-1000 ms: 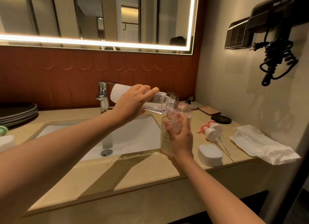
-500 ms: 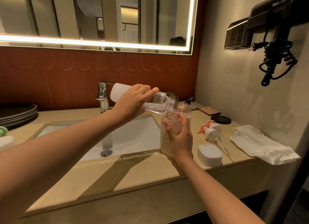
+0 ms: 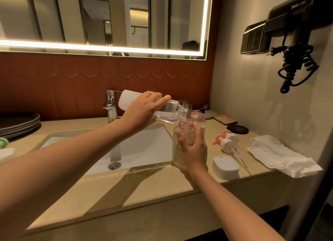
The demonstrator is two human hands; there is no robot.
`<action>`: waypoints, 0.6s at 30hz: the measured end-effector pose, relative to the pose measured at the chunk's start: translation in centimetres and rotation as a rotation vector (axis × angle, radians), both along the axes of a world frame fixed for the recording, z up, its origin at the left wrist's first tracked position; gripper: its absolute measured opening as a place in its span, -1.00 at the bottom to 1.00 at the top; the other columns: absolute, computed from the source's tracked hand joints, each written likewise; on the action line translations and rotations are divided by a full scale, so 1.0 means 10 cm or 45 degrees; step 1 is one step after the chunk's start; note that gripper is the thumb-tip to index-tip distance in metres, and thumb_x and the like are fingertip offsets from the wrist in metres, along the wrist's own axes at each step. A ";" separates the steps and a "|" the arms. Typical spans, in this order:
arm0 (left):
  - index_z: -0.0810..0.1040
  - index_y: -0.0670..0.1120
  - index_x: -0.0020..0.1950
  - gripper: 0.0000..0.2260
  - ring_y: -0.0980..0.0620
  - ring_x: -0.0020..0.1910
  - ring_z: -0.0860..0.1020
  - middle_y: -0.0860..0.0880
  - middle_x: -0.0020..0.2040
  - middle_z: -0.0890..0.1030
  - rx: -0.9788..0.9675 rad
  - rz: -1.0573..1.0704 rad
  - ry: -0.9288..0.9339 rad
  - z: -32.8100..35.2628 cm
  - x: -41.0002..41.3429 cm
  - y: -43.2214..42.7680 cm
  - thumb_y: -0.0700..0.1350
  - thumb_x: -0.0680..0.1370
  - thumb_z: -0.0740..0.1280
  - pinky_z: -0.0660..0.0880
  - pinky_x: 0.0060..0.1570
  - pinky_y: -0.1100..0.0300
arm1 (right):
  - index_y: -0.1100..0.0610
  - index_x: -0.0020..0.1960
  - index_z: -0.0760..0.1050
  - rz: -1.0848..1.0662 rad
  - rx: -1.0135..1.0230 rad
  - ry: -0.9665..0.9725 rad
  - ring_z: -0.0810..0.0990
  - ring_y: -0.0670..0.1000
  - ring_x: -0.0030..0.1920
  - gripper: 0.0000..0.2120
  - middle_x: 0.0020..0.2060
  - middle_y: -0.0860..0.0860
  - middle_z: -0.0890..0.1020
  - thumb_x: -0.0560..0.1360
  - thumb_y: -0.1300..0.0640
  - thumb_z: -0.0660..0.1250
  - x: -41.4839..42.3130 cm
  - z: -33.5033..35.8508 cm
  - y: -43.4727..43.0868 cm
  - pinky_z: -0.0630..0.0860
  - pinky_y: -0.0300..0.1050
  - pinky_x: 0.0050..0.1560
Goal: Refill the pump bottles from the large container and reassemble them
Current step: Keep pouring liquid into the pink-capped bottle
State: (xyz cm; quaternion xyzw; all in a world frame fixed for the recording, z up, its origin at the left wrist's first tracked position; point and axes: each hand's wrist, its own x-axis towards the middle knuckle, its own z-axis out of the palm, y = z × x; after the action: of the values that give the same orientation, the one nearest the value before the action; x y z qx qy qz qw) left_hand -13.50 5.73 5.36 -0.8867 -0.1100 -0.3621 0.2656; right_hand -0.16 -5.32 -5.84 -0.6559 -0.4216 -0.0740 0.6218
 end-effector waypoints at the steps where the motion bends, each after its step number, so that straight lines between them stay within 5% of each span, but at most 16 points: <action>1: 0.47 -0.19 0.28 -0.34 -0.19 -0.02 0.57 -0.23 0.05 0.59 0.001 -0.001 0.001 0.00 0.00 0.00 -0.25 0.21 0.58 0.55 -0.09 0.04 | -0.01 0.37 0.25 -0.003 0.001 0.001 0.53 0.05 0.16 -0.26 0.25 0.03 0.50 0.33 -0.43 0.13 0.00 0.01 0.00 0.50 -0.19 -0.12; 18: 0.47 -0.19 0.28 -0.34 -0.18 -0.02 0.56 -0.23 0.05 0.59 0.013 0.013 0.007 0.01 0.01 0.00 -0.27 0.21 0.59 0.55 -0.11 0.05 | -0.03 0.39 0.23 -0.018 -0.027 -0.002 0.51 0.05 0.19 -0.26 0.28 0.01 0.47 0.33 -0.42 0.11 -0.01 0.01 0.00 0.48 -0.21 -0.12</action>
State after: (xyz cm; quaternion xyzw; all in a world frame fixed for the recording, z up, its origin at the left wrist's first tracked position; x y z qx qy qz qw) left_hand -13.45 5.71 5.51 -0.8858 -0.1119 -0.3587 0.2723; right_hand -0.27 -5.37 -5.69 -0.6653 -0.4183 -0.0744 0.6139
